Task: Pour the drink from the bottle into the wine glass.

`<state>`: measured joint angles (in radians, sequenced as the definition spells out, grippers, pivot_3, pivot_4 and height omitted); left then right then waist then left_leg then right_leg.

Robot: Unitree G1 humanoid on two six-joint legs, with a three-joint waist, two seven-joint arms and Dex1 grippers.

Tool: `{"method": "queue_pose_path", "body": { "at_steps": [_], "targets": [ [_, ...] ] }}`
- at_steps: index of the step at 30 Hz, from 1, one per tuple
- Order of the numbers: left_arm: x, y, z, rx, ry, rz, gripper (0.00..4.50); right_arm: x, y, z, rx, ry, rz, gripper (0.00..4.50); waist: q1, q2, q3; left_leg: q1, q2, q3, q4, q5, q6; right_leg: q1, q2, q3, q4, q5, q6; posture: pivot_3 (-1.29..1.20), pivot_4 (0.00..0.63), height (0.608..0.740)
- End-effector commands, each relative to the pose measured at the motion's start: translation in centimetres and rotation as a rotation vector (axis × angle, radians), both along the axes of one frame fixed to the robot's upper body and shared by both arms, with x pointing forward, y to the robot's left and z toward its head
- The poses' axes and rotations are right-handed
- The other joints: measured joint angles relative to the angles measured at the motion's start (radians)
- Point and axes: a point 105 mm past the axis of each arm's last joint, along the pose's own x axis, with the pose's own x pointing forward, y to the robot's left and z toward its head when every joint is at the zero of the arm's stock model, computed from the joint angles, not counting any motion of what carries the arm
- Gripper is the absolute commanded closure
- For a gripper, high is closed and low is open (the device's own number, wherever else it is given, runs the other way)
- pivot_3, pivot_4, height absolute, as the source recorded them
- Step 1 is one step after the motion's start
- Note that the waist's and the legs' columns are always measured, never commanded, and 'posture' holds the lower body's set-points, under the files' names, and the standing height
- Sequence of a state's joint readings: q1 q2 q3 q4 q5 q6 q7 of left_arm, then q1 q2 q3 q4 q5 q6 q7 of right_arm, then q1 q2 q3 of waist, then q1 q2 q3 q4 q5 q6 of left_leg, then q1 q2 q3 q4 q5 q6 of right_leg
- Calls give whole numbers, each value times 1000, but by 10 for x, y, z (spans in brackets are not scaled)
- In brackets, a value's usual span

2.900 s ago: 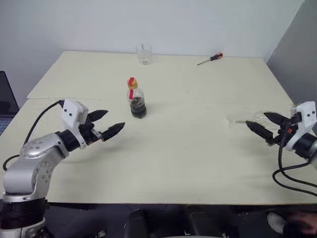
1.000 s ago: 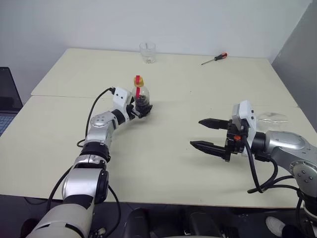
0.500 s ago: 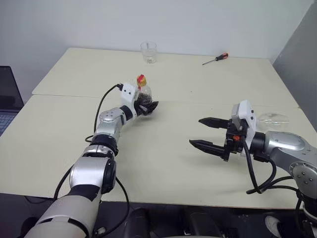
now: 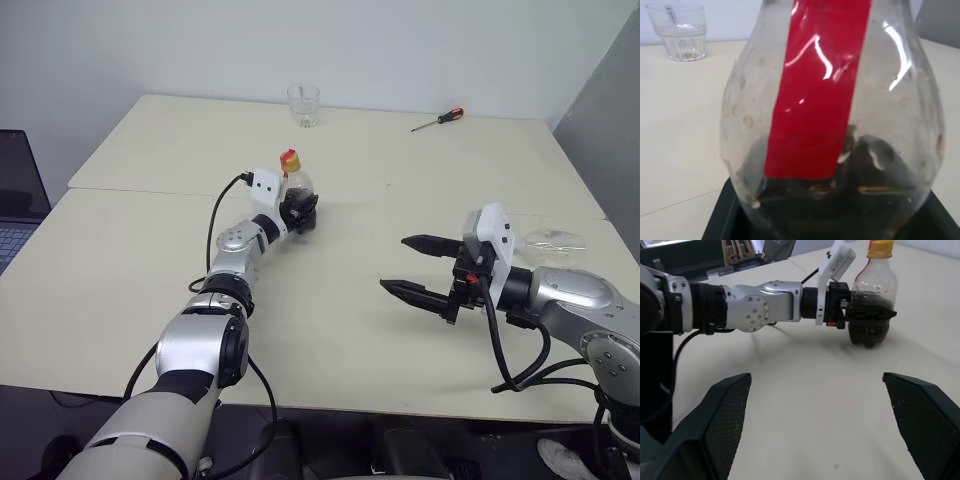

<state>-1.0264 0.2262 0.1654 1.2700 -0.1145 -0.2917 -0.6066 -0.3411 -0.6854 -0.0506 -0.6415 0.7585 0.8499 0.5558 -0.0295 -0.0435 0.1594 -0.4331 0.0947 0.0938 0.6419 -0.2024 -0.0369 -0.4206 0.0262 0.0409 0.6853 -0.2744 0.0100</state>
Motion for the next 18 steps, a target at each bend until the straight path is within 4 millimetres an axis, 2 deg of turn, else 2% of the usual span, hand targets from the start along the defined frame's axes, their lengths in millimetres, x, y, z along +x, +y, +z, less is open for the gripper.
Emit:
{"method": "queue_pose_path", "body": {
  "at_steps": [1, 2, 4, 6, 8, 13, 16, 18],
  "targets": [
    [0, -9, 18, -39, -79, -29, 2568, 18, -2, 23, 5, -149, -132, 0, 0, 0, 0, 0, 0, 0, 1, 0, 0, 0, 0, 0, 2, 0, 0, 0, 150, 740],
    [-1, -11, 17, -33, -81, -41, 2578, 24, -3, 24, 10, -141, -170, 0, 0, 0, 0, 0, 0, 0, 2, 0, 0, 0, 0, 0, 3, 0, 0, 0, 150, 740],
    [-9, -27, 14, 6, -88, -139, 2578, 36, -1, 36, 78, -118, -273, 0, -4, 0, 0, 1, 0, -1, 2, 0, 0, 0, 0, 0, 5, 0, 0, 0, 150, 740],
    [-19, -40, 15, 42, -109, -224, 2578, 41, 3, 43, 114, -107, -329, 0, -2, 0, 0, 1, 0, 0, 3, 0, 0, -2, 0, 1, 10, 0, -2, 0, 150, 740],
    [-30, -50, 19, 42, -112, -287, 2580, 46, 2, 37, 71, -77, -411, 0, 0, 0, 0, 1, 1, -1, 3, 1, -1, -2, 0, 1, 12, 0, -7, 0, 150, 740],
    [-63, -74, 24, 113, -112, -405, 2660, 39, 10, 36, 114, -27, -446, 0, 0, 1, 0, 0, 1, -4, 3, 1, -1, -2, 0, 2, 12, 0, -9, 0, 150, 740],
    [-74, -79, 23, 128, -86, -438, 2665, 36, 13, 39, 139, -20, -457, 0, 0, 1, 0, 0, 1, -6, 3, 1, -1, -2, 0, 1, 12, 0, -9, 0, 150, 740],
    [-86, -96, 22, 120, -67, -523, 2682, 33, 15, 42, 145, -25, -469, 0, 0, 1, 0, 1, 1, -7, 3, 1, -1, -1, 0, 0, 13, -2, -6, 0, 150, 740]
  ]
}}
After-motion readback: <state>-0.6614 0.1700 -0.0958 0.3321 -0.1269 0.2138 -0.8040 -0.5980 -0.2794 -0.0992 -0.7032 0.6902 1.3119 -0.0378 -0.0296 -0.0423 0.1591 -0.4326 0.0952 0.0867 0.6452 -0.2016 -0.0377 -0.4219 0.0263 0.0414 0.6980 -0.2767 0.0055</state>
